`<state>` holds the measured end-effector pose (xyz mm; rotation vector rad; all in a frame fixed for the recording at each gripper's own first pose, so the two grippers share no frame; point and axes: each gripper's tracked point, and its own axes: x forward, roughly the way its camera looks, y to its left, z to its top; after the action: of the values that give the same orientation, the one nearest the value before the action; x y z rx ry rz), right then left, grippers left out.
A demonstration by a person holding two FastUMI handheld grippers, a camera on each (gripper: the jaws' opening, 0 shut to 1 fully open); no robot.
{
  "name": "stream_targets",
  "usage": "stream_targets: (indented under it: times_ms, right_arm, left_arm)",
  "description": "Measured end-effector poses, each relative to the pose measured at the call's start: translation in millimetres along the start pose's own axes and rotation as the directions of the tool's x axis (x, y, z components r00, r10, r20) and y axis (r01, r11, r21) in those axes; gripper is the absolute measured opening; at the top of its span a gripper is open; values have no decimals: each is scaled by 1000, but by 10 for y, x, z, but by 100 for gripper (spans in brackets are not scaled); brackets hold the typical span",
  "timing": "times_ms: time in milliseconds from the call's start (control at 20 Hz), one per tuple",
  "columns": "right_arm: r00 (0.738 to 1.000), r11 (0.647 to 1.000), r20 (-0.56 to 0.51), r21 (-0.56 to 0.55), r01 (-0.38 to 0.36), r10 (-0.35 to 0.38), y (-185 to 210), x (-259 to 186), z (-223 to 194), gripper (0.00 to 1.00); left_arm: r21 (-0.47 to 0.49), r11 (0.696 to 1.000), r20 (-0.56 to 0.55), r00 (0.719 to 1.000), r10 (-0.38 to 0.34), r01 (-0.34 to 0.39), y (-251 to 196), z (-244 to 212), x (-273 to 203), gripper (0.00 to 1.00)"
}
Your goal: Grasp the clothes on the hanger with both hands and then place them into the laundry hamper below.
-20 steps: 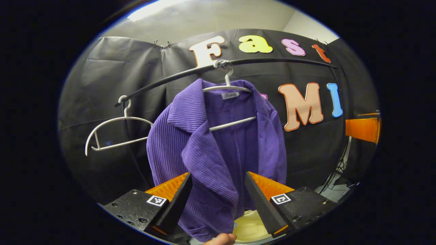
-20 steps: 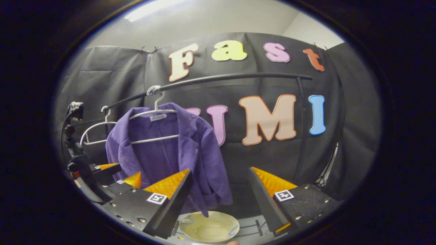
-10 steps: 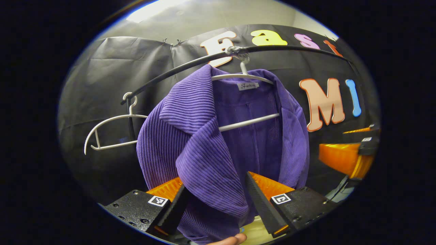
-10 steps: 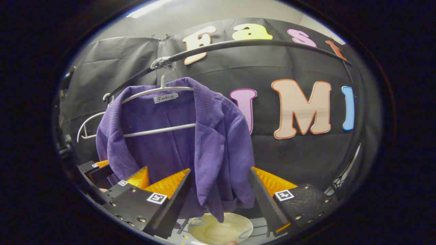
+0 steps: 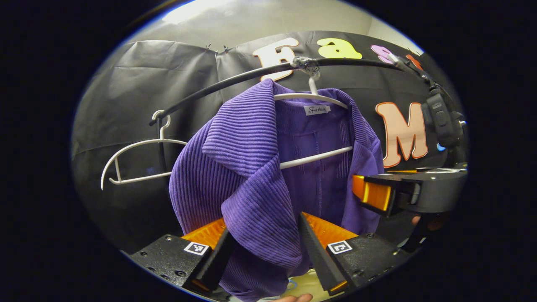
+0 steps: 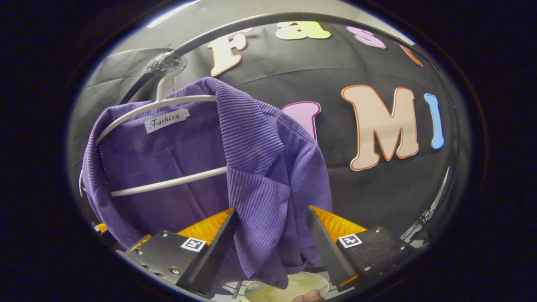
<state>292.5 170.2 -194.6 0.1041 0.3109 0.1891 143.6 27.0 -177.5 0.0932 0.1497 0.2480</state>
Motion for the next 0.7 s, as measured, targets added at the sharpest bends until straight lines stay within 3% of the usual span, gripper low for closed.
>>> stream_targets:
  times_ms: [100, 200, 400, 500, 600, 700]
  right_arm:
    - [1000, 999, -11, 21, -29, 29, 114, 45, -55, 99]
    - [1000, 1000, 1, 19, -2, 2, 64, 52, -47, 99]
    - [985, 986, 32, 23, 167, -167, -407, 208, 121, 99]
    - [991, 989, -5, 63, 130, -130, -371, 288, 93, 99]
    - [991, 990, -37, 58, 132, -130, -339, 294, 71, 55]
    - [996, 996, -55, 40, 74, -72, -167, 297, 65, 12]
  left_arm:
    - [4, 1000, -4, 1000, 2, -2, 39, -17, 20, 81]
    - [5, 1000, -3, 1000, -7, 7, 30, -4, 28, 79]
    - [0, 1000, -5, 1000, -7, 7, 120, 8, 10, 73]
    - [-19, 999, 3, 1000, -29, 29, 105, 23, 46, 70]
    - [-16, 998, -1, 998, -59, 59, 67, 28, 41, 61]
    - [-55, 993, 1, 995, -103, 103, 40, 50, 8, 51]
